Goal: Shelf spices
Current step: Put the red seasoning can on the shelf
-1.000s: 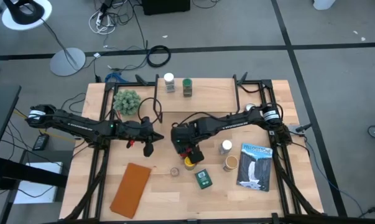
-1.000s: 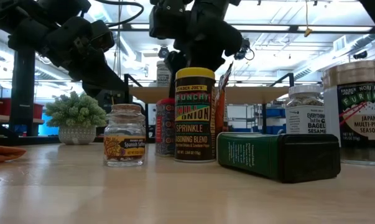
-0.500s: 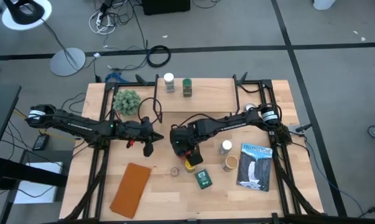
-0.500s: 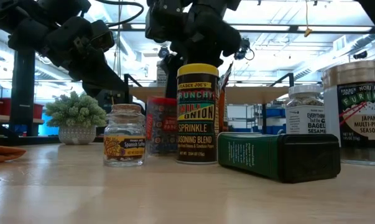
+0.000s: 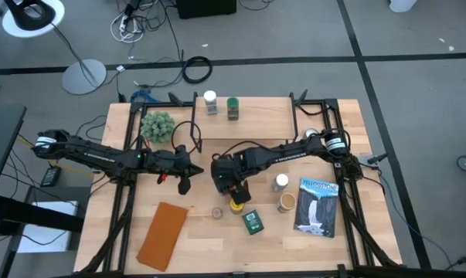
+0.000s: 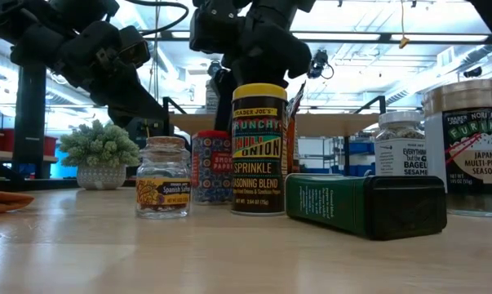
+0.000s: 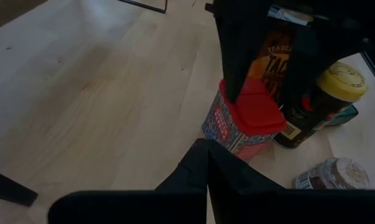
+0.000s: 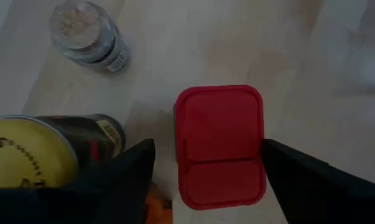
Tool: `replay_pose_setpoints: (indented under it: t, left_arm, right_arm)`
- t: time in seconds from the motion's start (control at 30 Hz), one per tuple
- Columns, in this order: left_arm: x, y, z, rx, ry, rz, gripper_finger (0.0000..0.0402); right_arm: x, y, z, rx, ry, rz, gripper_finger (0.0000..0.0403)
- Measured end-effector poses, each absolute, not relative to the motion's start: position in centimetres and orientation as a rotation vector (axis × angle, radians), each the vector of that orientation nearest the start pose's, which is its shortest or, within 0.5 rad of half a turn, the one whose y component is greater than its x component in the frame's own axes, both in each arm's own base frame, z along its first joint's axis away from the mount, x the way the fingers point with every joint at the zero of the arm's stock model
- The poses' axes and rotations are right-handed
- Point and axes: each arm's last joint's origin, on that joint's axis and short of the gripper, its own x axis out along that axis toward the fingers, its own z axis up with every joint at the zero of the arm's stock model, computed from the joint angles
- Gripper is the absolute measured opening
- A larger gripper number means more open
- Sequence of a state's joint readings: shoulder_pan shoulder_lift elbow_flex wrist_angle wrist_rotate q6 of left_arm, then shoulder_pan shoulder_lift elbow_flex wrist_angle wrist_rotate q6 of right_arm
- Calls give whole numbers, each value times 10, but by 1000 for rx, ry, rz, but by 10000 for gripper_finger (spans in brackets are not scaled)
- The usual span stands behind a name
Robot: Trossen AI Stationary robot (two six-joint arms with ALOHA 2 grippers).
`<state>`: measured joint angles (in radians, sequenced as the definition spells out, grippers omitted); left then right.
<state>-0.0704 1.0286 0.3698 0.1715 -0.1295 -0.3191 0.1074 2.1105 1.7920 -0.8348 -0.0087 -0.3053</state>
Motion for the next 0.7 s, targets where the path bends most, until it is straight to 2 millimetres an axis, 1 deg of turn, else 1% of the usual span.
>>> replay_pose_setpoints:
  t: [0.3, 0.37, 0.6, 0.7]
  left_arm:
    - [199, -10, 182, -264, 471, 135, 5]
    - [199, -10, 182, -264, 471, 135, 5]
    - [199, -10, 182, -264, 471, 135, 5]
    - [199, -10, 182, -264, 471, 135, 5]
  right_arm:
    - [446, 43, 223, -304, 1103, 281, 293]
    - [445, 43, 220, -276, 1101, 305, 293]
    - [443, 42, 210, -287, 1106, 279, 293]
    - [443, 41, 201, -291, 1135, 267, 293]
